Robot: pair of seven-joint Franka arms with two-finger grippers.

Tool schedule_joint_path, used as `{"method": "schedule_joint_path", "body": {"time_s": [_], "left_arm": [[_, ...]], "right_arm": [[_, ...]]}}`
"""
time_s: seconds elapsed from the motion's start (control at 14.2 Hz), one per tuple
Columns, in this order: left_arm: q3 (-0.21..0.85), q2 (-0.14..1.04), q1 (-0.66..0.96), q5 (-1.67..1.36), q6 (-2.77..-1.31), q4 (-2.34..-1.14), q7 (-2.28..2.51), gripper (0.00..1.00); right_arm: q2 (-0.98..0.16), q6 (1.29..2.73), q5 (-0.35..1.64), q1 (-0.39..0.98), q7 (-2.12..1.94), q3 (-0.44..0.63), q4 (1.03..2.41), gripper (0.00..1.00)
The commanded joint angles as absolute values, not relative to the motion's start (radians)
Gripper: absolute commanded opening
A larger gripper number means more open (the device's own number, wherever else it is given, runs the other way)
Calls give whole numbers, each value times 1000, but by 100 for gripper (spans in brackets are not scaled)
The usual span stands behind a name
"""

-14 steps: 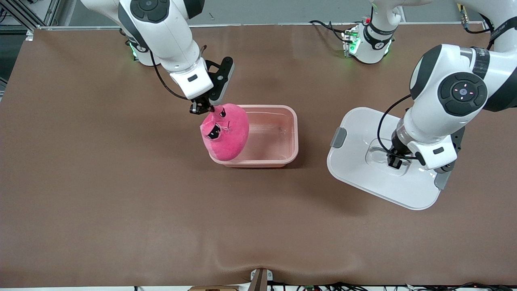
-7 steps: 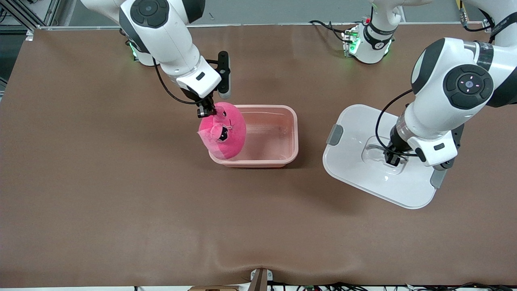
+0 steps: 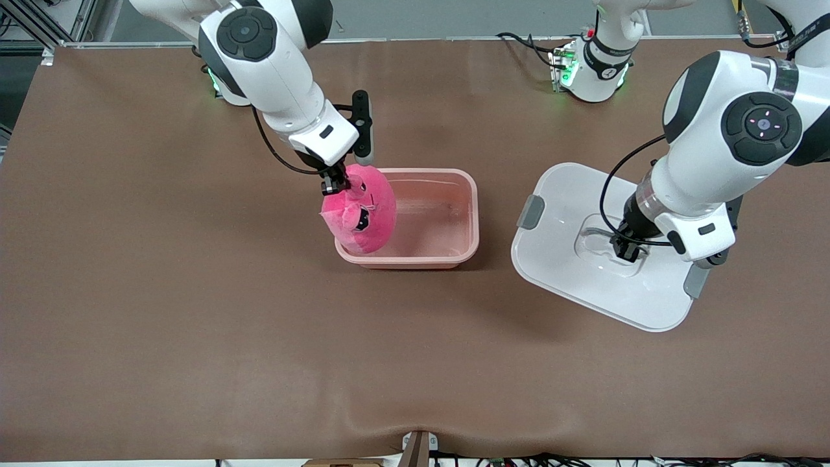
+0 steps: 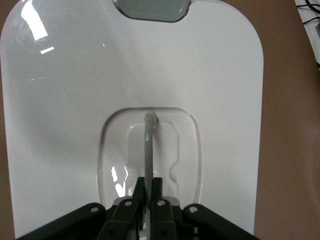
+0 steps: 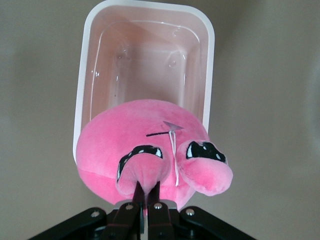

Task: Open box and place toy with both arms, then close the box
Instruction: 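Lower the pink toy into the pink box and open the right gripper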

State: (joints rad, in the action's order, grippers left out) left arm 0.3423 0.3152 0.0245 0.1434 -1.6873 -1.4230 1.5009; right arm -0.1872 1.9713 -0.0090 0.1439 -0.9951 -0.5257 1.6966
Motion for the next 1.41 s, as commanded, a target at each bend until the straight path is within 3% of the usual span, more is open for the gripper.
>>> {"method": "schedule_joint_path", "body": {"time_s": [0.0,0.49,0.56,0.63,0.7,1.34], "left_arm": [[342,298,20,127,-1677,-1433,1511,0],[342,302,21,130,-1687,-1427,1505,0],[342,302,20,129,-1687,-1428,1505,0],[342,301,20,129,-1687,-1428,1505,0],[342,299,21,129,-1686,-1428,1506,0],[345,305,43,127,-1687,-1430,1569,0]], "right_arm": [[-199,1994,-20,140,-1006,-529,1695,0],[-199,1988,-20,143,-1005,-528,1697,0],[-199,1987,-20,143,-994,-528,1697,27],[-199,1987,-21,138,-996,-526,1695,90],[-199,1991,-21,135,-1005,-526,1695,100],[-170,1961,-20,58,-993,-509,1695,100]]}}
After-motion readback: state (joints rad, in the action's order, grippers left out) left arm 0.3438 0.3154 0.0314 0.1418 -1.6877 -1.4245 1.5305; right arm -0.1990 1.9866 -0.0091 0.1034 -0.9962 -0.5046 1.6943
